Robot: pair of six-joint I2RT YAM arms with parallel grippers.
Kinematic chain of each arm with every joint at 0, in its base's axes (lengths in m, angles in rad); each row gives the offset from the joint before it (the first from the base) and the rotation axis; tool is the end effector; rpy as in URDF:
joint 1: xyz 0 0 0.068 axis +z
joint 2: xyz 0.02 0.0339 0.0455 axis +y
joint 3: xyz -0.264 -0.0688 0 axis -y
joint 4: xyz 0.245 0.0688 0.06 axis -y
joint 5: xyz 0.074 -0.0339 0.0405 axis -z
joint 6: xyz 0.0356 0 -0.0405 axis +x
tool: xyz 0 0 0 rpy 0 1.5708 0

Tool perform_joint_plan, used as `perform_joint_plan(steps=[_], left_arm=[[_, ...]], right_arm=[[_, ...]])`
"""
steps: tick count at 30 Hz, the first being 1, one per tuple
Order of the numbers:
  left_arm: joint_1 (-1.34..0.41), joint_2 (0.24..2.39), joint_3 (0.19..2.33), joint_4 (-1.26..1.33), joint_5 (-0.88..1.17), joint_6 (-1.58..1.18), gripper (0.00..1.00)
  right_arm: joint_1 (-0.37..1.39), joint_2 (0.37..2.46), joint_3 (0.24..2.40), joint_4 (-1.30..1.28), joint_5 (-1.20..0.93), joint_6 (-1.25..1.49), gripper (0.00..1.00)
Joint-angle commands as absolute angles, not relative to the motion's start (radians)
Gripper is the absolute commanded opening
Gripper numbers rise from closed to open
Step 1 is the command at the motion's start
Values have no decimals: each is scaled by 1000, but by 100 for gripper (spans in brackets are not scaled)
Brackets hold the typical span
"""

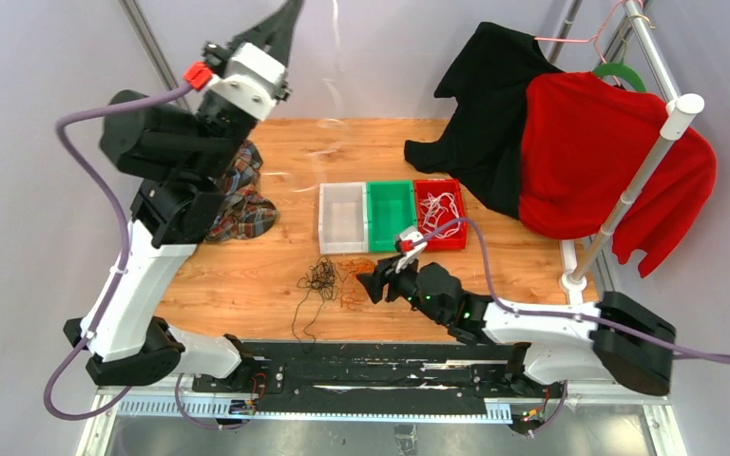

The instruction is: Untangle the cables

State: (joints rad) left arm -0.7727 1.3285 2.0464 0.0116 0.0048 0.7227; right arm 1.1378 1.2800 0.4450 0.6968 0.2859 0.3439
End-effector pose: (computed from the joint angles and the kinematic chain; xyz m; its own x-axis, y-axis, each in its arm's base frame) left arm 0.1312 -0.1282 0.6492 0.8213 0.1230 -0.5570 0.2098 0.8429 0.4955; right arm 0.1184 0.2321 0.2102 -0.3085 0.1035 -0.9456 -0.6900 0.6599 0.2974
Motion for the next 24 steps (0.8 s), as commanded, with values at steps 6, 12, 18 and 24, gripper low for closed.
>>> perform_joint_plan(steps=[6, 12, 18, 24], left_arm=[[-778, 1349, 1935, -160, 133, 540, 0], [-793, 1459, 1951, -188, 184, 459, 0], [-811, 1598, 2004, -154, 208, 407, 0], [-819, 1735, 2158, -156, 218, 380, 0]], right_arm=[[1075, 911, 414, 354, 760, 329, 62], [878, 683, 376, 218, 874, 404, 60], [721, 640, 376, 195, 792, 419, 59], [678, 671, 375, 200, 740, 430, 57]])
